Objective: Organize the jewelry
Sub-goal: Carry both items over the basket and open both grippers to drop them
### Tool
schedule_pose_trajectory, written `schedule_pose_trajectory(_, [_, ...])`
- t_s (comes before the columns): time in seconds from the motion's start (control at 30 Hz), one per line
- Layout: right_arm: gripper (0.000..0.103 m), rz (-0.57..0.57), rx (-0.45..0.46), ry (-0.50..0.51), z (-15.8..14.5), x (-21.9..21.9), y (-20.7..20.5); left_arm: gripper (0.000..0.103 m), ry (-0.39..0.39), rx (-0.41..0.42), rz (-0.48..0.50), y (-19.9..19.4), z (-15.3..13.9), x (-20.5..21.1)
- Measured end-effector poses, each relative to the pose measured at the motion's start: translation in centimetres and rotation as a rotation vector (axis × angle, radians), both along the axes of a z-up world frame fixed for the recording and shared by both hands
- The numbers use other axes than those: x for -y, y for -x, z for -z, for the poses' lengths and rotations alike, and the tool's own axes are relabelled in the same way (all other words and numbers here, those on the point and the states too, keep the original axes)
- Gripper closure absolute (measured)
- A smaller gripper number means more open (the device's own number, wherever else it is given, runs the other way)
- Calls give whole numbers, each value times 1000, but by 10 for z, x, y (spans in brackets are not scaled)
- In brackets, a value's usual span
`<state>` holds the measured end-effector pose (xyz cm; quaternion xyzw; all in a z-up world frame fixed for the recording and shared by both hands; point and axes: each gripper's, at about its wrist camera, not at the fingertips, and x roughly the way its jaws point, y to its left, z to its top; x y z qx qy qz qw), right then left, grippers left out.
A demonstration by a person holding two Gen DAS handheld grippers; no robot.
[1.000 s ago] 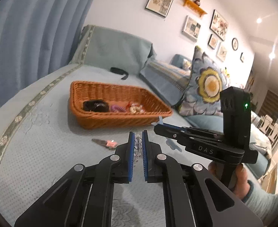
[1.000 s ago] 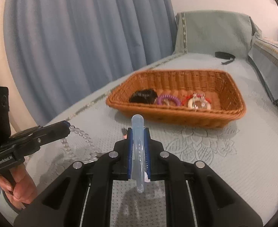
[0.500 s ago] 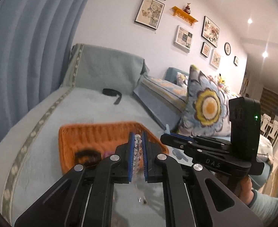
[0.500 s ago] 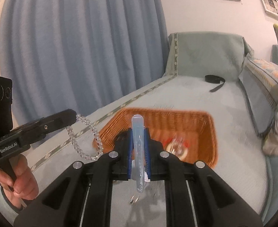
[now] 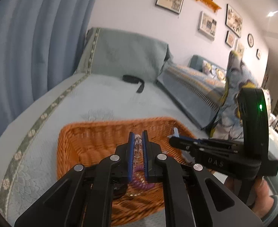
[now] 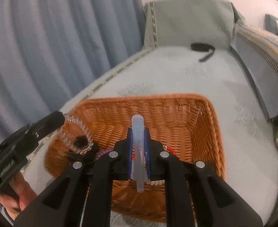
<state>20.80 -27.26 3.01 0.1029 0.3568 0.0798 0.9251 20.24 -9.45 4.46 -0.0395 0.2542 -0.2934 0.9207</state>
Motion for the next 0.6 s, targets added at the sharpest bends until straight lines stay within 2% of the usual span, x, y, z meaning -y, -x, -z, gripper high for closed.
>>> schedule_pose_trajectory(0.27, [93, 8, -45, 5, 19, -1, -11, 95, -5, -69, -23, -13, 22, -4])
schedule_pose_trajectory(0.3, [93, 3, -52, 0, 20, -1, -12, 92, 1, -71, -25, -13, 21, -6])
schedule_pose_trajectory(0.33, [87, 1, -60, 3, 20, -2, -13, 79, 8, -70, -24, -12, 20, -7])
schedule_pose_trajectory(0.37, [75, 3, -67, 7, 20, -2, -13, 67, 16, -57, -32, -10, 17, -10])
schedule_pose_trajectory(0.43, [70, 6, -47, 16, 16, -3, -10, 62, 17, -41, -41, -5, 13, -12])
schedule_pose_trajectory(0.5, [70, 3, -25, 44, 11, -6, -4, 62, 28, -35, -33, 1, 6, -17])
schedule_pose_trajectory(0.6, [70, -9, -5, 48, 3, -8, 8, 55, 44, -10, -28, 15, -6, -27])
